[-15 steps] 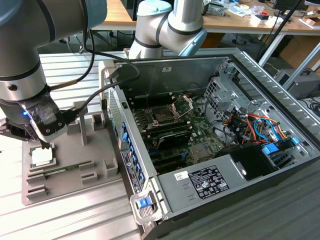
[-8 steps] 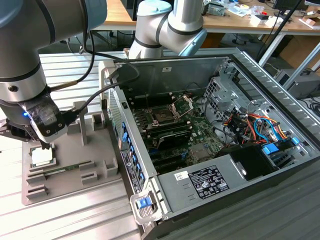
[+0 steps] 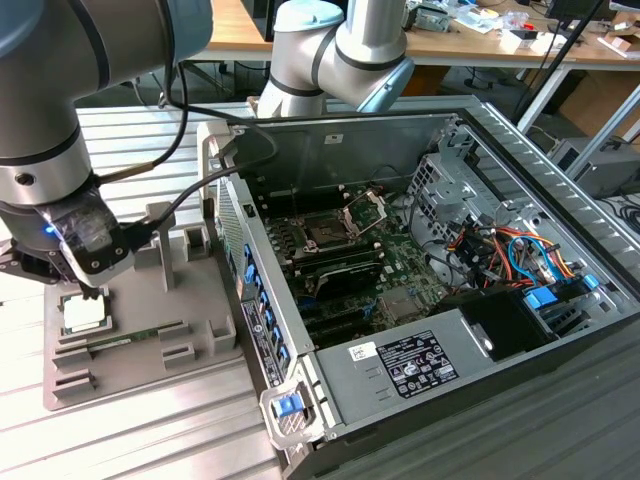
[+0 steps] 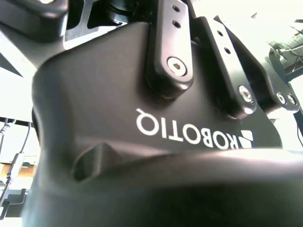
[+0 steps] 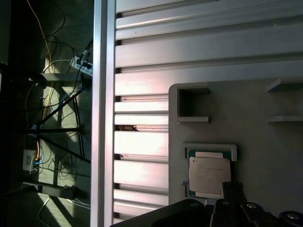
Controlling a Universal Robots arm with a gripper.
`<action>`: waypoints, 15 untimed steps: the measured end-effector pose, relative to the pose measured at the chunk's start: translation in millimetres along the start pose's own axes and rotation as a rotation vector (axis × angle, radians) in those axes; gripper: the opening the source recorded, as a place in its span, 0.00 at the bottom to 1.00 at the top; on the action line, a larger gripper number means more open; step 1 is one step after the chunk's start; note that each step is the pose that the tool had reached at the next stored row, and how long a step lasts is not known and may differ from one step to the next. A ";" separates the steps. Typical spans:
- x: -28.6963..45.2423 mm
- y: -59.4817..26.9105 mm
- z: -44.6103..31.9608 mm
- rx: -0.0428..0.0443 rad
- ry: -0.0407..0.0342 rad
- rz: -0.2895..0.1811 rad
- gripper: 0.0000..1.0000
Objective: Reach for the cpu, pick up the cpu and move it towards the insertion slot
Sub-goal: 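Pick up the cpu and move it towards the insertion slot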
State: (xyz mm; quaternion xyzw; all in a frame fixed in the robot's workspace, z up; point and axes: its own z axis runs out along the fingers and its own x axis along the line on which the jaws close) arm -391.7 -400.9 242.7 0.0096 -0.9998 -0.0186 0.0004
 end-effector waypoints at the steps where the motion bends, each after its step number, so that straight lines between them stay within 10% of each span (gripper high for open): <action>1: 0.2 0.0 0.0 0.0000 0.0001 0.000 0.11; 15: 1.3 -0.1 3.5 0.0000 0.0001 0.000 0.11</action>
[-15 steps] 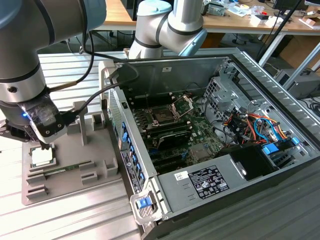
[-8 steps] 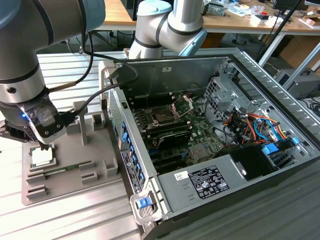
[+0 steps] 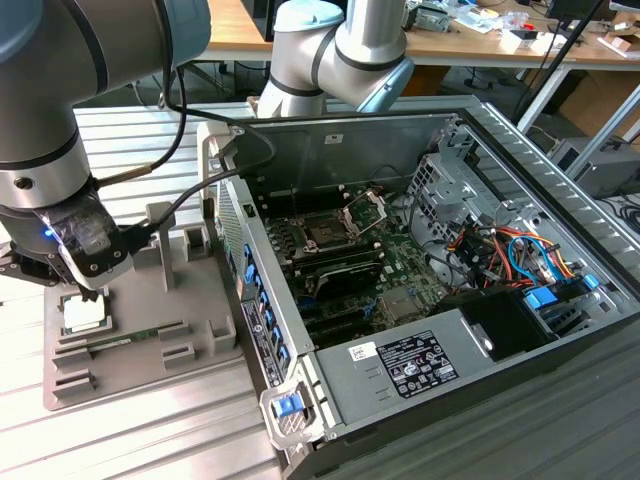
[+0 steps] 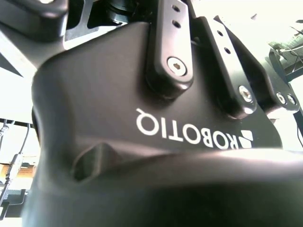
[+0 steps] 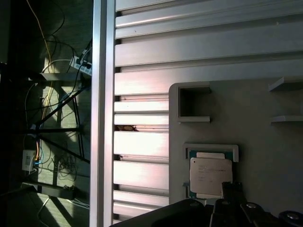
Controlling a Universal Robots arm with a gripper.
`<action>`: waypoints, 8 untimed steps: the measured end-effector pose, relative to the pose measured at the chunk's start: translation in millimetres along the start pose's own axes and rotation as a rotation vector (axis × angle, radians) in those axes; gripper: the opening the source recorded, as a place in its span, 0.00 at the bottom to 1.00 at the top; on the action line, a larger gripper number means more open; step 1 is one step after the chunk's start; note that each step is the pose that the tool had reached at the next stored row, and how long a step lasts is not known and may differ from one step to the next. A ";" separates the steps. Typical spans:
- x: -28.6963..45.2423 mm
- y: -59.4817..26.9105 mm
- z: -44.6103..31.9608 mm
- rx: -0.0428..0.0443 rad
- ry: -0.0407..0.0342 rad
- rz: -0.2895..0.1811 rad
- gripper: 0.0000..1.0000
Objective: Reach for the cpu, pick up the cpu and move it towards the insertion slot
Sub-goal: 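Pick up the cpu and move it towards the insertion slot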
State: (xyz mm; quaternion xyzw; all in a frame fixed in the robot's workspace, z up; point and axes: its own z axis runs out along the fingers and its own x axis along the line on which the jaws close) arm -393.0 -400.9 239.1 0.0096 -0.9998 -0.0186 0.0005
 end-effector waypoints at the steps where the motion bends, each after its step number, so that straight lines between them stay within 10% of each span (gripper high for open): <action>1: 0.0 0.0 0.1 0.0000 0.0000 0.000 0.11; 8: 0.0 -0.1 4.2 -0.0001 -0.0001 0.000 0.11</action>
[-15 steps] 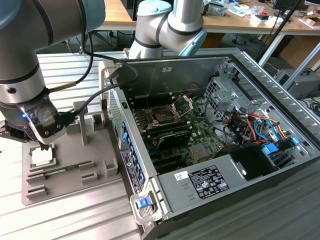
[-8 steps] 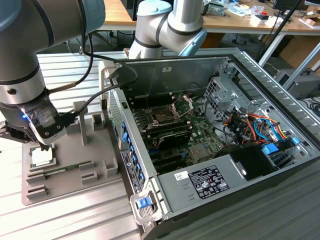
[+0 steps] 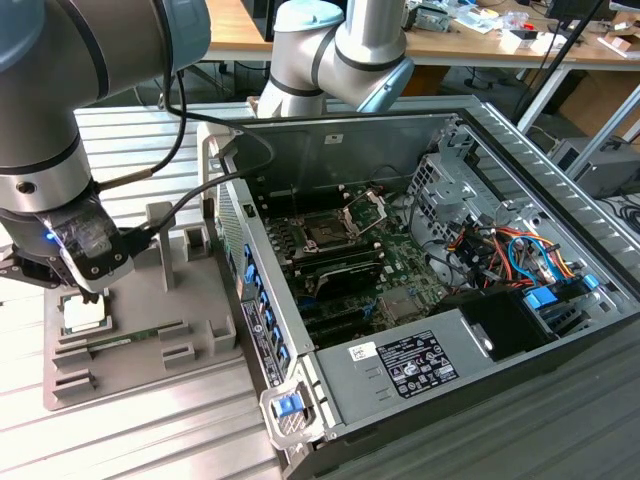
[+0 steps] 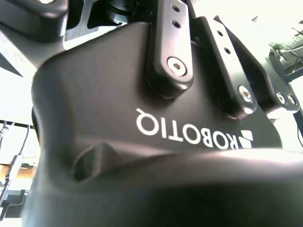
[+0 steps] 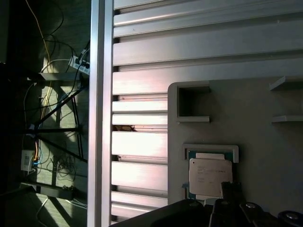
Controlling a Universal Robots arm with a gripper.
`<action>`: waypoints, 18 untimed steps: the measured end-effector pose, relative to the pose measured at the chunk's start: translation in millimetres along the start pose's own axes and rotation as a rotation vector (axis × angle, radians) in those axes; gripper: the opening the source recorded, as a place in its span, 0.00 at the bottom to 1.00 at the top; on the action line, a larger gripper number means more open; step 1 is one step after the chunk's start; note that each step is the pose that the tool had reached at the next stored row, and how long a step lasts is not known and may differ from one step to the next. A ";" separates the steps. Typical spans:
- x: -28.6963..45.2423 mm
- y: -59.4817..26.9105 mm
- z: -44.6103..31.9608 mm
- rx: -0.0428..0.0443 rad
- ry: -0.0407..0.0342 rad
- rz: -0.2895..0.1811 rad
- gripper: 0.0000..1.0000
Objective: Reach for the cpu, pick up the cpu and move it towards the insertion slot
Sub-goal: 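Pick up the cpu and move it towards the insertion slot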
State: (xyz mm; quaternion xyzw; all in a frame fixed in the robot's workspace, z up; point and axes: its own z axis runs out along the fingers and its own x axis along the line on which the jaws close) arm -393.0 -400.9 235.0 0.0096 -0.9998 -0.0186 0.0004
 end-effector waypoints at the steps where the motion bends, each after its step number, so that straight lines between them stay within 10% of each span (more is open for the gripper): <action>1: 0.0 0.0 0.1 0.0000 0.0000 0.000 0.11; 18: 0.0 -0.2 4.2 0.0001 0.0000 0.000 0.11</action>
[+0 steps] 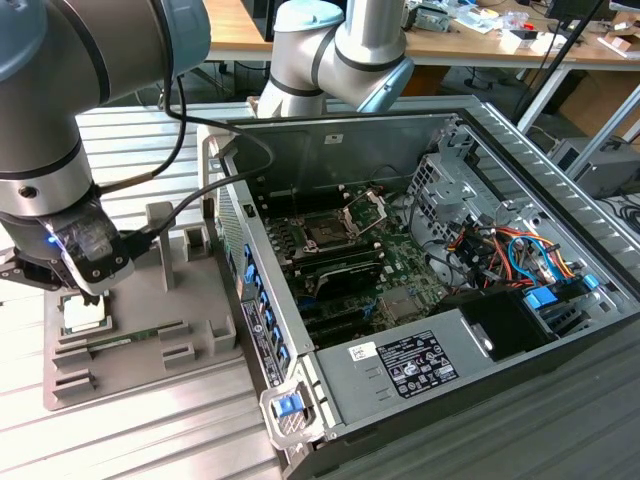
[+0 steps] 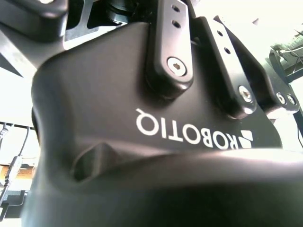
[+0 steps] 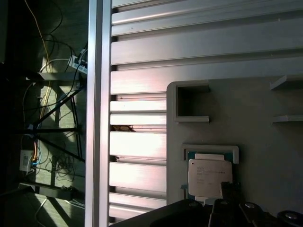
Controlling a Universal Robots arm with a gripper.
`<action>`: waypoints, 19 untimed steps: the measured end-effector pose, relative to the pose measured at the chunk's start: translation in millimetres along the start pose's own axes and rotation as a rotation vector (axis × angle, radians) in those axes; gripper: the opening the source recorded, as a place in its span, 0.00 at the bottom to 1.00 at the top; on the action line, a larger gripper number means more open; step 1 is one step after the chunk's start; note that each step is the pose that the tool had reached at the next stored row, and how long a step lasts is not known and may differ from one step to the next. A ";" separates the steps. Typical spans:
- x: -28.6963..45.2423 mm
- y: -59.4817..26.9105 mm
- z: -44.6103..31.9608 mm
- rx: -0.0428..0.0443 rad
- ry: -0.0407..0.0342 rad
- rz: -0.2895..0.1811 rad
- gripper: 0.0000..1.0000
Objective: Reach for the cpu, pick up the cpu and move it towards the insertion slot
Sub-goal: 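Pick up the cpu and move it towards the insertion slot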
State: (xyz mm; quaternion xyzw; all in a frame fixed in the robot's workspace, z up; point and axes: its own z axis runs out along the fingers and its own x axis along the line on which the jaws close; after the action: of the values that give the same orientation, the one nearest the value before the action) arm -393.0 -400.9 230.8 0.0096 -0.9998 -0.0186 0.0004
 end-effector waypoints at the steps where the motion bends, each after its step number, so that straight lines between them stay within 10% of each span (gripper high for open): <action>1: 0.0 0.0 0.2 -0.0001 0.0000 0.000 0.11; 19: 0.0 -0.2 4.6 -0.0001 0.0000 0.000 0.11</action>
State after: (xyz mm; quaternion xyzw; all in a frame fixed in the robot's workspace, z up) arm -393.0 -400.9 226.2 0.0096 -0.9998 -0.0186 0.0004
